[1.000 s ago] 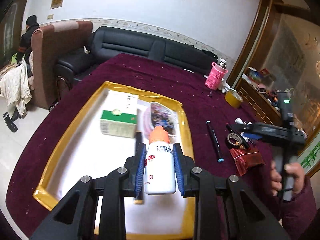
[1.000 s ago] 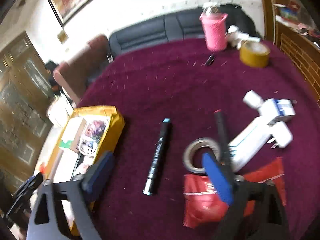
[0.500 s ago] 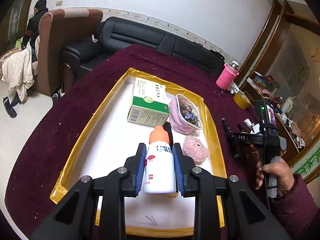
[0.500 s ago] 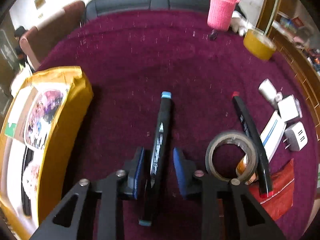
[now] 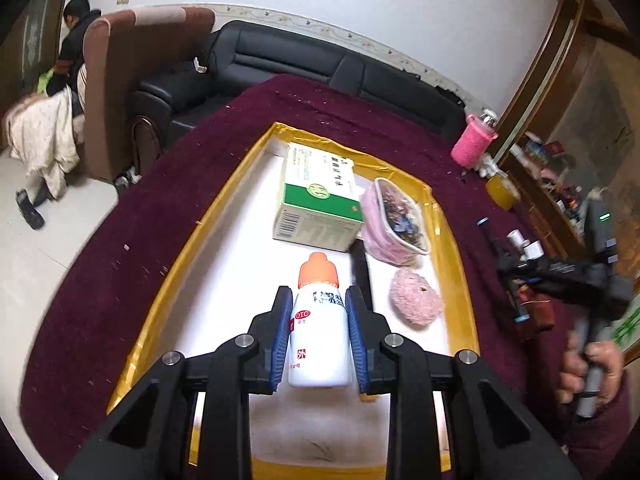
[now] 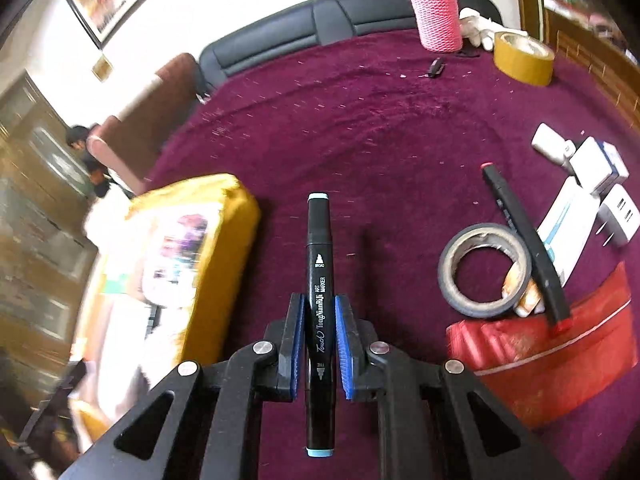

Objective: Organize objects
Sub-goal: 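Carry the glue bottle with the left gripper while the right gripper grasps a black marker, then lower the glue bottle and black marker into the tray and release both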

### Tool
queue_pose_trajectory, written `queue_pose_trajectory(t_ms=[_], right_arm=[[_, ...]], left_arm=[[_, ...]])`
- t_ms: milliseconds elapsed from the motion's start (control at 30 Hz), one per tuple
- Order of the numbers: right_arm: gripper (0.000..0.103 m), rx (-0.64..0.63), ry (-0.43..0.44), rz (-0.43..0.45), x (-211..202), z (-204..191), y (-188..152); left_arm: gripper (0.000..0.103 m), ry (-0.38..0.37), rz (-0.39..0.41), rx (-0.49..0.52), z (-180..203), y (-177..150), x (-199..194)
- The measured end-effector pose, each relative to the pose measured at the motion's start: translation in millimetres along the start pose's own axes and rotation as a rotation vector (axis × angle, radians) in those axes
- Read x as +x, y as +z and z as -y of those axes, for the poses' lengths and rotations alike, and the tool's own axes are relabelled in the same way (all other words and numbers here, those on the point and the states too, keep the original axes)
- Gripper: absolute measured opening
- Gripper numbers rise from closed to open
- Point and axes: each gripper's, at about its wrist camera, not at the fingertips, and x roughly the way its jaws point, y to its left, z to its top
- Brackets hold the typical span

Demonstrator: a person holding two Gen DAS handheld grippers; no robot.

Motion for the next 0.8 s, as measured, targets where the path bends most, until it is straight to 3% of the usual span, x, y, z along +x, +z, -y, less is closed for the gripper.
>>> queue_pose_trajectory(t_ms=[200, 400, 800], right_arm=[[0.017, -0.02, 0.166, -0.04, -11, -38, -1], [0.017, -0.059, 0.285, -0.15, 15, -93, -12], [0.017, -0.114, 0.29, -0.279, 73, -162, -34]], left_arm=[[0.026, 0.089, -0.042, 0.058, -3, 25, 16], [0.026, 0.155, -0.098, 0.098, -10, 44, 38], [0.026, 0.172, -0.138, 0.071, -26, 44, 58]])
